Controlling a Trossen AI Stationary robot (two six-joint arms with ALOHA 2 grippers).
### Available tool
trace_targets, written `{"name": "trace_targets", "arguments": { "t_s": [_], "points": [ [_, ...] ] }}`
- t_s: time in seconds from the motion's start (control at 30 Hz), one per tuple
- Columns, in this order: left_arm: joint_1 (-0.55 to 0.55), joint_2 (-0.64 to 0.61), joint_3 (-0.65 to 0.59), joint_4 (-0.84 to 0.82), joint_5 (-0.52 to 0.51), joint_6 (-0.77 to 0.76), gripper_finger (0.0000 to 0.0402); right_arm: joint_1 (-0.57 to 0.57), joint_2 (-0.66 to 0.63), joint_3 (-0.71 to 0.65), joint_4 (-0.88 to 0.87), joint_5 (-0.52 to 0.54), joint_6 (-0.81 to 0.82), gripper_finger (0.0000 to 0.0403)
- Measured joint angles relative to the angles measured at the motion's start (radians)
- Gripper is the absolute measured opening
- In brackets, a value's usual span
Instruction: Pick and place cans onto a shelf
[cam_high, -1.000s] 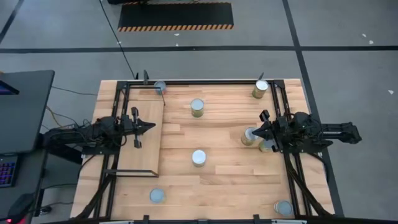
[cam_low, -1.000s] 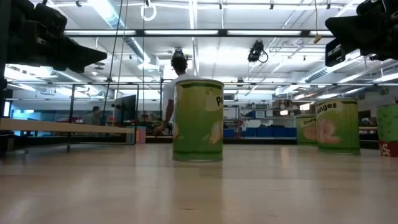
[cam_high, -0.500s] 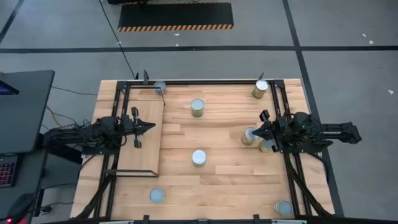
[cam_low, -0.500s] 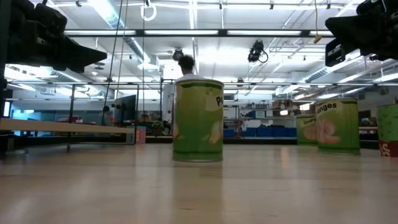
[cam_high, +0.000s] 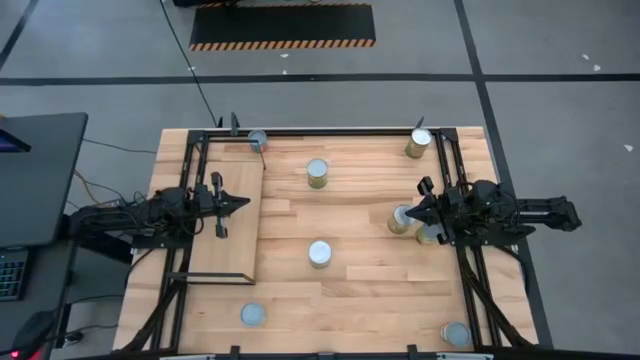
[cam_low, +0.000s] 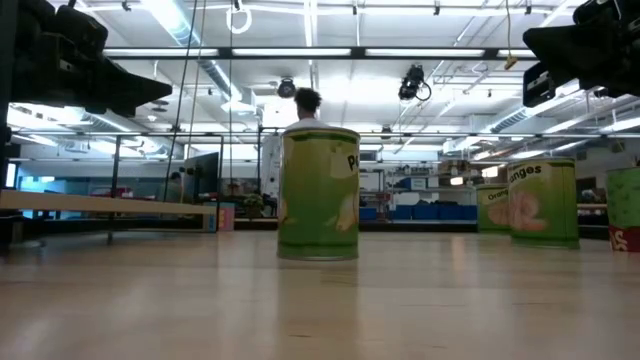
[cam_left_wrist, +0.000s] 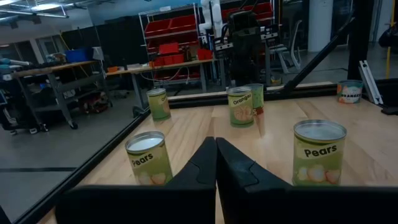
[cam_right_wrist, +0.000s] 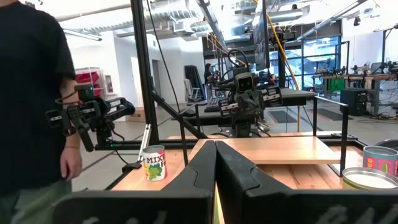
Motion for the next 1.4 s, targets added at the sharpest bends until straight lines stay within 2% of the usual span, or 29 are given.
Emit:
{"name": "trace_targets", "arguments": {
  "t_s": [0.67,0.73,0.9,1.03,1.17,1.27,1.4],
  "points": [
    [0.000,0.000,0.000,0.035,0.000,0.004,0.0005,0.000,0.000,0.000,0.000,0.000,0.000,0.0013],
    [-0.001,0.000,0.000,0.075,0.000,-0.062,0.0005,0.000,0.000,0.000,0.000,0.000,0.000,0.0013],
    [-0.001,0.000,0.000,0.218,-0.005,-0.371,0.0005,0.000,0.000,0.000,0.000,0.000,0.000,0.0013],
    [-0.001,0.000,0.000,0.382,-0.063,-0.458,0.0005,0.000,0.000,0.000,0.000,0.000,0.000,0.0013],
    [-0.001,0.000,0.000,0.523,-0.068,-0.600,0.0005,0.000,0.000,0.000,0.000,0.000,0.000,0.0013],
    [-0.001,-0.001,0.000,0.563,-0.072,-0.613,0.0005,0.000,0.000,0.000,0.000,0.000,0.000,0.0013],
    [-0.001,0.003,0.005,0.567,-0.139,-0.589,0.0005,0.000,0.000,0.000,0.000,0.000,0.000,0.0013]
  ]
}}
